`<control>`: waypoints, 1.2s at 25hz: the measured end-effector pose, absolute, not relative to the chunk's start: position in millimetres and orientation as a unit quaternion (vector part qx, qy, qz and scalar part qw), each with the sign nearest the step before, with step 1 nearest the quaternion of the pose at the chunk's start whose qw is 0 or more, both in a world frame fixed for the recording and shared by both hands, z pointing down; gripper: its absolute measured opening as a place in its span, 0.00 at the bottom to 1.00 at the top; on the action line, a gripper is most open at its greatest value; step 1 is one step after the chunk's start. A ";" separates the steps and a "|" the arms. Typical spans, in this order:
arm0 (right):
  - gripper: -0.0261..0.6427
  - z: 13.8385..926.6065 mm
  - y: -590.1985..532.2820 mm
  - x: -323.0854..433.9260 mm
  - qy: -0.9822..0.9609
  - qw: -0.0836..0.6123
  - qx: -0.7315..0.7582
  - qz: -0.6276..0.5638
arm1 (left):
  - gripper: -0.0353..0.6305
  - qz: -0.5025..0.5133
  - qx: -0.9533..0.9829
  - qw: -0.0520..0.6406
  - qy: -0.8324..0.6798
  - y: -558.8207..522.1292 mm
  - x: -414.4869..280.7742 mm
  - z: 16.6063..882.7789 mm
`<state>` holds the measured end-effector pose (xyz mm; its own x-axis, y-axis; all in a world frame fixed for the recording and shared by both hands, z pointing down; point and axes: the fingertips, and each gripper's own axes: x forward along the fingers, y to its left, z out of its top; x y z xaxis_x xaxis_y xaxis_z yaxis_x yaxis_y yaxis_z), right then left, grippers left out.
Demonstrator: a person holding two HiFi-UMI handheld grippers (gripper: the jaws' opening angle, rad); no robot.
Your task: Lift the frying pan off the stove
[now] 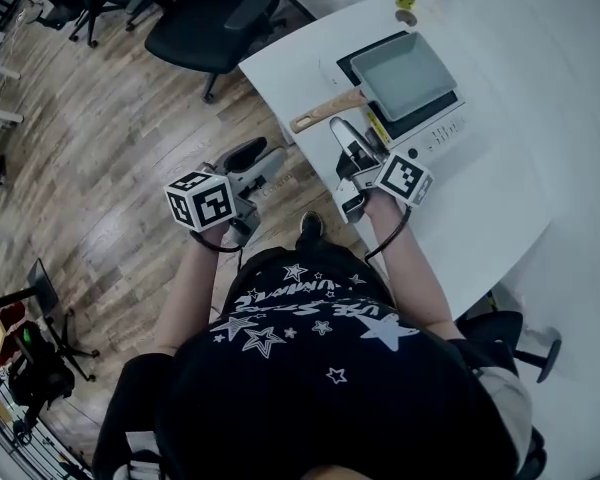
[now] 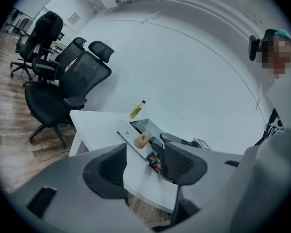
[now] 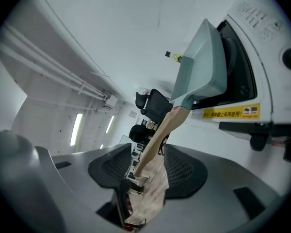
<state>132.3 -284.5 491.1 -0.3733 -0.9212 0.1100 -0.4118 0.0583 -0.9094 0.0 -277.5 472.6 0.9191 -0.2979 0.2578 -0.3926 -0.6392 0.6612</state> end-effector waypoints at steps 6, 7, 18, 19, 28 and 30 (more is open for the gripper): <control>0.39 498.5 -303.0 134.5 0.657 0.302 -0.468 -0.507 | 0.49 0.081 0.887 0.423 -0.167 -289.4 26.0 484.2; 0.40 498.9 -306.1 134.4 0.656 0.304 -0.467 -0.509 | 0.49 0.082 0.884 0.431 -0.164 -292.2 28.6 485.6; 0.40 506.9 -330.0 147.5 0.609 0.329 -0.506 -0.514 | 0.50 0.110 0.866 0.480 -0.087 -324.3 44.5 494.7; 0.40 508.7 -331.6 147.6 0.605 0.329 -0.510 -0.515 | 0.50 0.116 0.865 0.482 -0.077 -326.0 46.6 495.9; 0.40 516.3 -345.3 149.1 0.581 0.346 -0.528 -0.514 | 0.49 0.148 0.847 0.511 0.011 -330.3 66.4 499.1; 0.37 517.2 -345.4 151.0 0.578 0.348 -0.532 -0.512 | 0.50 0.152 0.845 0.513 0.023 -330.8 70.0 498.3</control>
